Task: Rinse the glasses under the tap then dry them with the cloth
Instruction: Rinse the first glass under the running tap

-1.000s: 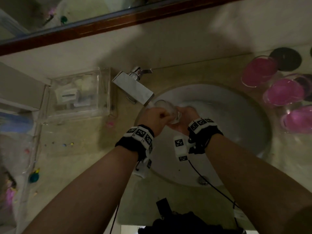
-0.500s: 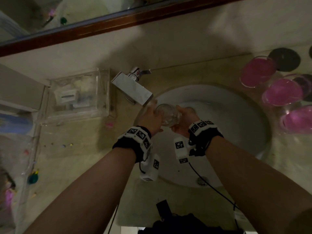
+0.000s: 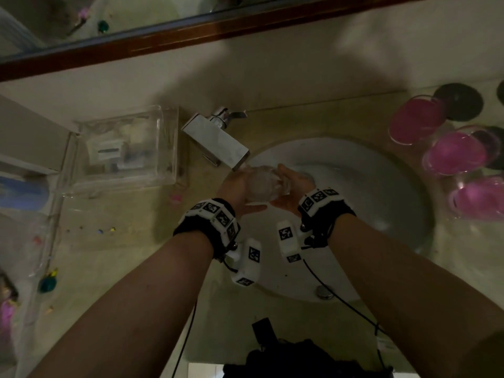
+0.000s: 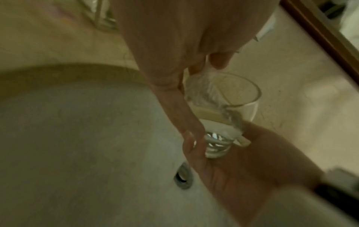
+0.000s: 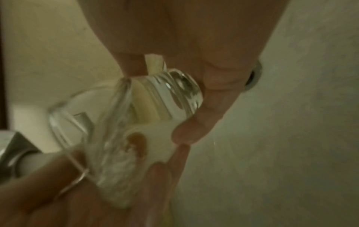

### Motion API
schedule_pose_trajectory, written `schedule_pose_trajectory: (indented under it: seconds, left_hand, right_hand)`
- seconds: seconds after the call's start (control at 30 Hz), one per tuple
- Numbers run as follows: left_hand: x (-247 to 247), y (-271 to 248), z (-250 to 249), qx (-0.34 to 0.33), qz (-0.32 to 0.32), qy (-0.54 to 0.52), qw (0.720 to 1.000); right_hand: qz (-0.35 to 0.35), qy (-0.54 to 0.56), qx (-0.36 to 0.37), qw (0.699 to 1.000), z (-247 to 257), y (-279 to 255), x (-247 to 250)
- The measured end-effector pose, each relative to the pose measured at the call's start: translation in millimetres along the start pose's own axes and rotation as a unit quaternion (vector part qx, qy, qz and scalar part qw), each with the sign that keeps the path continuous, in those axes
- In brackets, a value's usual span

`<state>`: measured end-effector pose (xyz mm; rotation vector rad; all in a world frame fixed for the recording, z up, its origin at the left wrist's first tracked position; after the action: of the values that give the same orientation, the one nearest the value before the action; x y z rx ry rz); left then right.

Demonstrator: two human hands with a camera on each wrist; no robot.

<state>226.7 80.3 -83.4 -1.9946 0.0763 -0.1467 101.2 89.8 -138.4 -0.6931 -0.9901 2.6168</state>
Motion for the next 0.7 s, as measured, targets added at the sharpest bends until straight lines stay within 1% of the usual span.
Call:
schedule_pose_trajectory:
  seconds: [0.03, 0.07, 0.17, 0.23, 0.3, 0.37, 0.43, 0.5, 0.53, 0.63, 0.7]
  left_hand:
    - [-1.2, 0.2, 0.9, 0.027, 0.02, -0.033, 0.999]
    - [-1.9, 2.6, 2.1, 0.05, 0.041, -0.057, 0.996]
    - [-3.7, 9.9, 4.1, 0.093, 0.092, -0.084, 0.988]
    - [-6.4, 10.5, 6.0, 0.11, 0.127, -0.109, 0.98]
    - [-7.5, 8.6, 9.4, 0.114, 0.161, -0.156, 0.968]
    - [-5.3, 11.7, 13.0, 0.113, 0.177, -0.207, 0.956]
    - [0.2, 13.3, 13.4, 0.109, 0.174, -0.237, 0.95]
    - [7.9, 12.4, 12.9, 0.101, 0.172, -0.254, 0.946]
    - [11.0, 12.5, 12.5, 0.088, 0.166, -0.246, 0.951]
    - [16.1, 15.4, 10.3, 0.053, 0.124, -0.212, 0.968]
    - [16.0, 20.1, 9.5, 0.019, 0.064, -0.146, 0.987]
  right_hand:
    - [0.007, -0.061, 0.027, 0.998, 2.0, -0.5, 2.2]
    - [0.019, -0.099, 0.045, 0.994, 4.3, -1.8, 3.8]
    - [0.031, -0.172, 0.072, 0.982, 15.8, -9.7, 5.4]
    - [0.043, -0.265, 0.116, 0.956, 22.0, -13.2, 4.6]
    - [0.054, -0.338, 0.158, 0.926, 24.6, -16.0, -1.2]
    - [0.072, -0.424, 0.196, 0.882, 27.8, -19.1, -10.5]
    - [0.084, -0.499, 0.213, 0.836, 29.3, -20.2, -17.8]
    - [0.094, -0.524, 0.221, 0.817, 29.9, -19.9, -25.1]
    - [0.103, -0.527, 0.218, 0.815, 29.9, -18.0, -28.0]
    - [0.124, -0.541, 0.19, 0.81, 36.0, -12.6, -36.0]
    - [0.11, -0.525, 0.194, 0.822, 46.7, -9.4, -40.8]
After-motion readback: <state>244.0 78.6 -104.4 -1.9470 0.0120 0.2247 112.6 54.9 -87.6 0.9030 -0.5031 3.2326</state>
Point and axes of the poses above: each hand's wrist, its own y-axis towards the middle knuckle, its own x-axis out of the back of the hand, z = x × y, the point moved 1 cm from there along y, towards the middle knuckle, and after that the axes turned 15 degrees about x, right-handed, at the moved point
